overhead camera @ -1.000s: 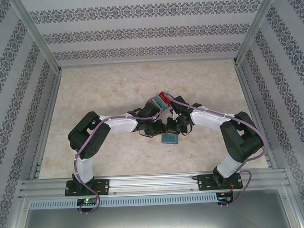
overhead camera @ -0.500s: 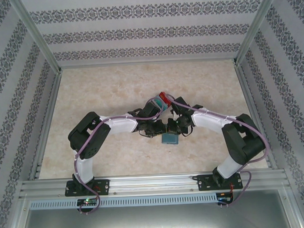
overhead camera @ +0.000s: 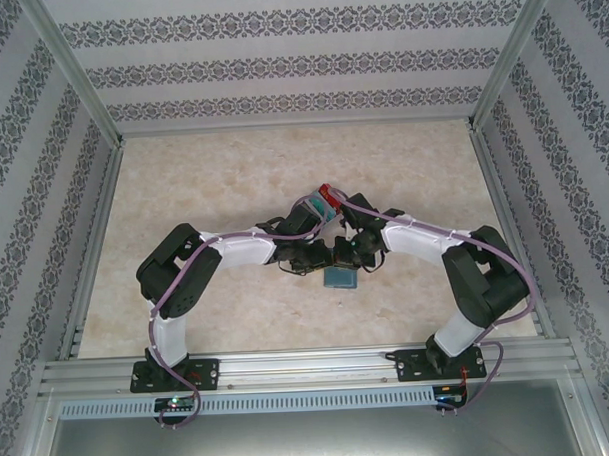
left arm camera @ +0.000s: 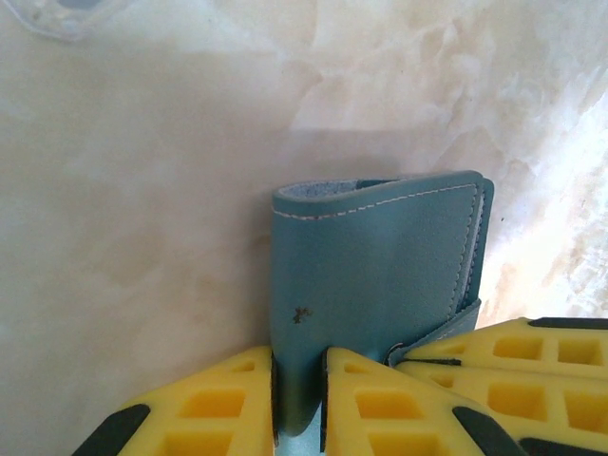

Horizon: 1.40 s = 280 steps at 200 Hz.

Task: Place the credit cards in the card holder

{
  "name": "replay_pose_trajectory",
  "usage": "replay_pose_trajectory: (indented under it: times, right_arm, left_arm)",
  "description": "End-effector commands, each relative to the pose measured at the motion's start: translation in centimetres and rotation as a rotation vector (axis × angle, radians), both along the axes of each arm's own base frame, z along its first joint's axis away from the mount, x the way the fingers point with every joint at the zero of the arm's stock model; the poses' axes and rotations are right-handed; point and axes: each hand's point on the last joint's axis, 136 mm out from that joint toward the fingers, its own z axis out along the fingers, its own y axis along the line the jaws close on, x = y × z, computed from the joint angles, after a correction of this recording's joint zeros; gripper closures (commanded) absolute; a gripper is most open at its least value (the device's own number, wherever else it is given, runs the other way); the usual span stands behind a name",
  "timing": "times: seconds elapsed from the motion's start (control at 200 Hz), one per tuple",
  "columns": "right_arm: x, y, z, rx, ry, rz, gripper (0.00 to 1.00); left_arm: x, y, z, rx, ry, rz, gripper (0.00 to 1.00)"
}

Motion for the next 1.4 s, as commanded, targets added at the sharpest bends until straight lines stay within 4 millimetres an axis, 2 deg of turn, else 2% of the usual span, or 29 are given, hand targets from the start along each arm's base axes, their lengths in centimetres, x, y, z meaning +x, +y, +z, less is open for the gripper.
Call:
replay_pose_trajectory:
  times: [0.0, 0.13, 0.485, 0.674, 0.824, 0.999, 1.149, 1.394]
  right_arm:
    - [0.5, -0.7, 1.2, -0.02, -0.1, 0.007, 1.0]
    - [0.4, -1.3, 1.5, 0.007, -0.091, -0.007, 1.0]
    - [0.2, 1.1, 0.1, 0.04, -0.026, 0.038, 1.0]
    - [0.5, 1.0, -1.0, 0.003, -0.015, 0.035, 1.0]
    - [1.0, 1.4, 0.3, 0.025, -0.041, 0.036, 1.0]
    - [0.9, 0.9, 2.0, 0.036, -0.077, 0.029, 1.0]
    - [0.9, 1.0, 2.0, 0.039, -0.072, 0.033, 1.0]
    - [1.5, 1.3, 0.9, 0.027, -0.064, 0.018, 1.0]
  left_arm:
    - [-1.0, -0.5, -1.0, 0.012, 0.02, -0.022, 0.82]
    - [-1.0, -0.6, -0.8, 0.003, 0.019, -0.023, 0.82]
    - [-0.9, -0.7, -0.9, 0.0, 0.016, -0.026, 0.82]
    - [-1.0, -0.7, -0.9, -0.001, 0.018, -0.027, 0.82]
    - [-1.0, -0.6, -0.8, -0.001, 0.016, -0.026, 0.82]
    - [-0.9, -0.6, -0.8, 0.002, 0.016, -0.027, 0.82]
    - [-1.2, -0.3, -1.0, 0.01, 0.021, -0.03, 0.82]
    - [-0.9, -0.8, -0.8, -0.011, 0.014, -0.023, 0.82]
